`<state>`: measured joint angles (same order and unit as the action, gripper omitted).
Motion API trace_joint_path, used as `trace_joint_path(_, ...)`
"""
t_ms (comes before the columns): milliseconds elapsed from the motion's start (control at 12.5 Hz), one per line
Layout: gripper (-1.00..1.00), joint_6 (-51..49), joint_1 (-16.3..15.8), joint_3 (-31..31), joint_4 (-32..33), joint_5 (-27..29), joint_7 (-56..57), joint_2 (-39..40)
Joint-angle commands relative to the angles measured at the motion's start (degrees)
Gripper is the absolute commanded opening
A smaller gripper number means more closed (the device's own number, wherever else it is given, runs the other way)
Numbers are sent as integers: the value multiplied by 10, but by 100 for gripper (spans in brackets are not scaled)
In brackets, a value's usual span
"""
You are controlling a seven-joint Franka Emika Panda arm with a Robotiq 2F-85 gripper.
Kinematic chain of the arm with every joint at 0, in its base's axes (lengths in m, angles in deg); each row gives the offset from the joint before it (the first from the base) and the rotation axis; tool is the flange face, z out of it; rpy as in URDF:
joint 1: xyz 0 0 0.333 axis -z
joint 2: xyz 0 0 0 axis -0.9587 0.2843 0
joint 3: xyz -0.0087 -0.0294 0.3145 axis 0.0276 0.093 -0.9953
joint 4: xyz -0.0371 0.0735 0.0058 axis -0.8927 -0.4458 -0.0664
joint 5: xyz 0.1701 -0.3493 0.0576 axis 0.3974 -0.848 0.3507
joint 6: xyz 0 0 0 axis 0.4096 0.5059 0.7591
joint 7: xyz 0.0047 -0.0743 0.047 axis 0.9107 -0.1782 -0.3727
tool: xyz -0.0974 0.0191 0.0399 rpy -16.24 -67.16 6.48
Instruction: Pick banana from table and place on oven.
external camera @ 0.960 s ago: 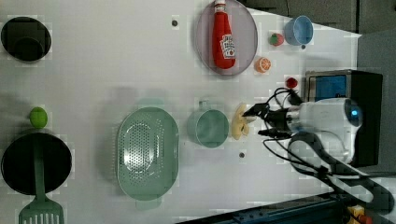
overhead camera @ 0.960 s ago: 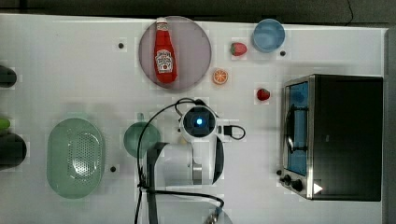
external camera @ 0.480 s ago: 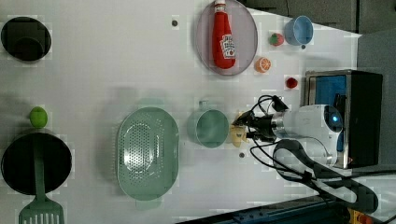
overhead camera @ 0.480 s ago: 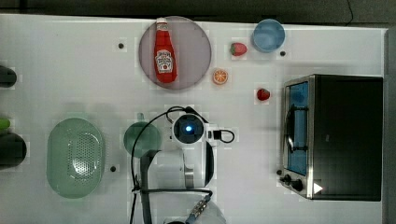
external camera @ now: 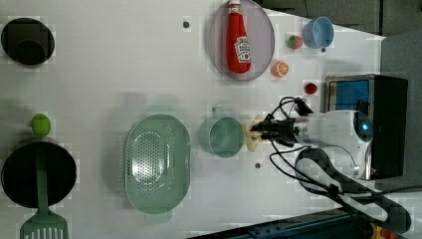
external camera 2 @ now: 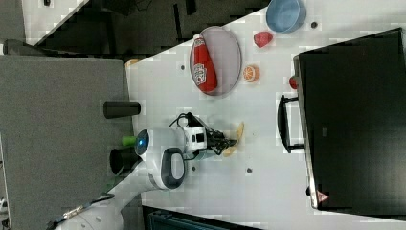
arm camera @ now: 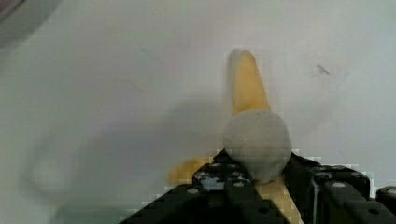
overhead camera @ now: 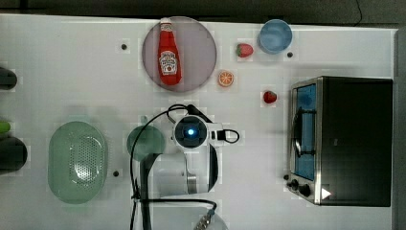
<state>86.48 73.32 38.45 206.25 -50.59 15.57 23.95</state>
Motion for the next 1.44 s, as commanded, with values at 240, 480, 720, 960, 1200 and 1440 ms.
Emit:
trace_joint_path(240, -50, -79, 6, 7, -14, 1, 8, -147)
trace_joint_path(480, -50, -227, 8, 12, -45, 1, 8, -276)
trace_joint_path(720, -50, -364, 8, 29, -108, 1, 8, -362)
trace_joint_path(960, -50, -498, 9, 43, -176, 1, 8, -411)
trace_joint_path(1200, -50, -542, 15, 74, -207, 0, 11, -412)
trace_joint_path(1440, -50, -538, 25, 150, -208, -3, 103, -394)
